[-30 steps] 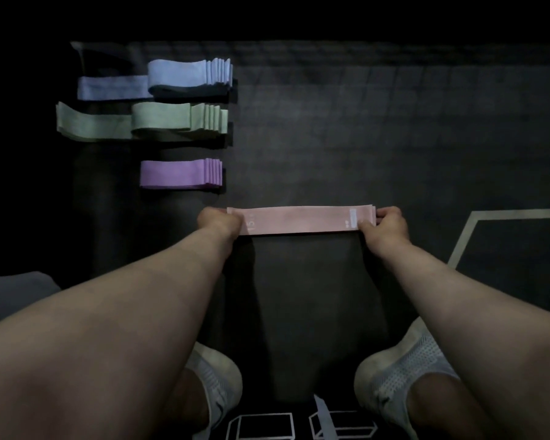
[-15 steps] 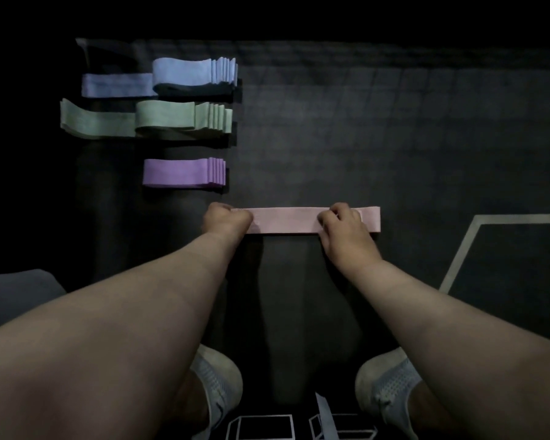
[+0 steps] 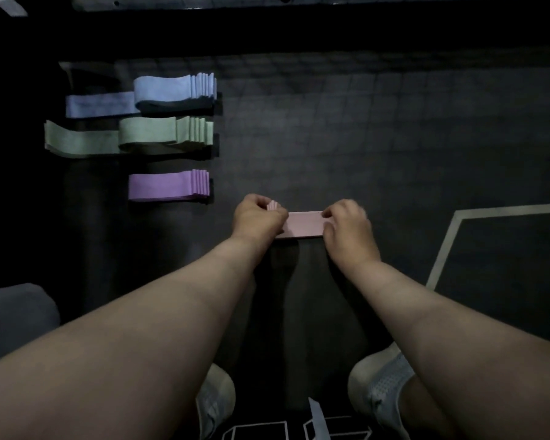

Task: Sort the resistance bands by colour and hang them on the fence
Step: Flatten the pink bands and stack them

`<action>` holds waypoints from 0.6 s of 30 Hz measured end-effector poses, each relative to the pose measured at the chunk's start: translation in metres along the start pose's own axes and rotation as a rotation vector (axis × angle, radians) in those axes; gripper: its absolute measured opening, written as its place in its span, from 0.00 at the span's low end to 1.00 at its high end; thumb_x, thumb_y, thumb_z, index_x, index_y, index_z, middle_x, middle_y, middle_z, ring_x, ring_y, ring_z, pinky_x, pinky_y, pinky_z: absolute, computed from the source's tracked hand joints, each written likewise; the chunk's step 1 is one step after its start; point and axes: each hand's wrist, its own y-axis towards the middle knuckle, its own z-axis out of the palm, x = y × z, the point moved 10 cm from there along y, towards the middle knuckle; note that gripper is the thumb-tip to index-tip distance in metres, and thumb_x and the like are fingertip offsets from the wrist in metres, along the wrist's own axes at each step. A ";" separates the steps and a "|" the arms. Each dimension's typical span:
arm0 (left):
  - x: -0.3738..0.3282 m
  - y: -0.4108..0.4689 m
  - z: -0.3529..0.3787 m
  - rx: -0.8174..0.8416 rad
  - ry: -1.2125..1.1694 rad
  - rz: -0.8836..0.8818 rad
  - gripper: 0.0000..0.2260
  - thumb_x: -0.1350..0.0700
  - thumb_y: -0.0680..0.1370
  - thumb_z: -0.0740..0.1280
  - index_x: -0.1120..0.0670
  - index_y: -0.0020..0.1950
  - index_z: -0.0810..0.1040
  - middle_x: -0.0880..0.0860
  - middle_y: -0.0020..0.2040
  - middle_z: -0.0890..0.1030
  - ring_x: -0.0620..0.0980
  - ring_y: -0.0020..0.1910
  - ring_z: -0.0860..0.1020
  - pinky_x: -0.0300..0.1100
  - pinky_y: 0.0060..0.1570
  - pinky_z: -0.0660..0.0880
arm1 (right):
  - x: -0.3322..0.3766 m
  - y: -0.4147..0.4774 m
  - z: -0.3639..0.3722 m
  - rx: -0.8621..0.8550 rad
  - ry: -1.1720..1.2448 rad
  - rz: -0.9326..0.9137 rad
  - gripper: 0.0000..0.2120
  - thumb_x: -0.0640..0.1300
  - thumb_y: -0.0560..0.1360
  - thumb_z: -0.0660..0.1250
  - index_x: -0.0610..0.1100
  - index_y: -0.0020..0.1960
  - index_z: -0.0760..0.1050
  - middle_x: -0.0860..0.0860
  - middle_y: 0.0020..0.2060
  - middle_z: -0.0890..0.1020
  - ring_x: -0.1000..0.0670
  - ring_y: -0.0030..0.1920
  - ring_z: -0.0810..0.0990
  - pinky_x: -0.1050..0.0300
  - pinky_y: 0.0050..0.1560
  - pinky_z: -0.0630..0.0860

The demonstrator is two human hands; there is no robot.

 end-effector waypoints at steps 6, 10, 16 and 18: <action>-0.007 -0.005 0.058 0.131 0.122 -0.001 0.09 0.58 0.72 0.73 0.50 0.44 0.73 0.52 0.42 0.81 0.52 0.39 0.83 0.43 0.43 0.82 | -0.089 -0.002 -0.007 0.035 0.261 0.586 0.22 0.48 0.77 0.69 0.40 0.67 0.70 0.41 0.65 0.74 0.40 0.65 0.73 0.50 0.65 0.70; -0.010 -0.007 0.084 0.156 0.271 -0.016 0.09 0.55 0.73 0.73 0.49 0.44 0.73 0.50 0.45 0.81 0.49 0.43 0.80 0.39 0.48 0.77 | -0.101 -0.001 -0.003 0.047 0.398 0.631 0.15 0.45 0.78 0.69 0.39 0.61 0.75 0.43 0.54 0.82 0.44 0.56 0.80 0.57 0.56 0.72; -0.014 -0.014 0.119 0.205 0.328 -0.011 0.09 0.55 0.75 0.71 0.50 0.50 0.73 0.49 0.46 0.78 0.49 0.44 0.76 0.37 0.43 0.69 | -0.106 -0.001 -0.004 -0.032 0.487 0.573 0.03 0.41 0.76 0.70 0.45 0.46 0.76 0.51 0.39 0.80 0.49 0.42 0.80 0.60 0.43 0.72; -0.017 -0.018 0.127 0.213 0.350 -0.003 0.10 0.54 0.74 0.72 0.50 0.50 0.72 0.49 0.49 0.78 0.49 0.45 0.77 0.38 0.44 0.70 | -0.106 -0.003 -0.004 -0.038 0.528 0.571 0.04 0.41 0.76 0.71 0.45 0.45 0.77 0.54 0.36 0.79 0.54 0.37 0.78 0.61 0.39 0.73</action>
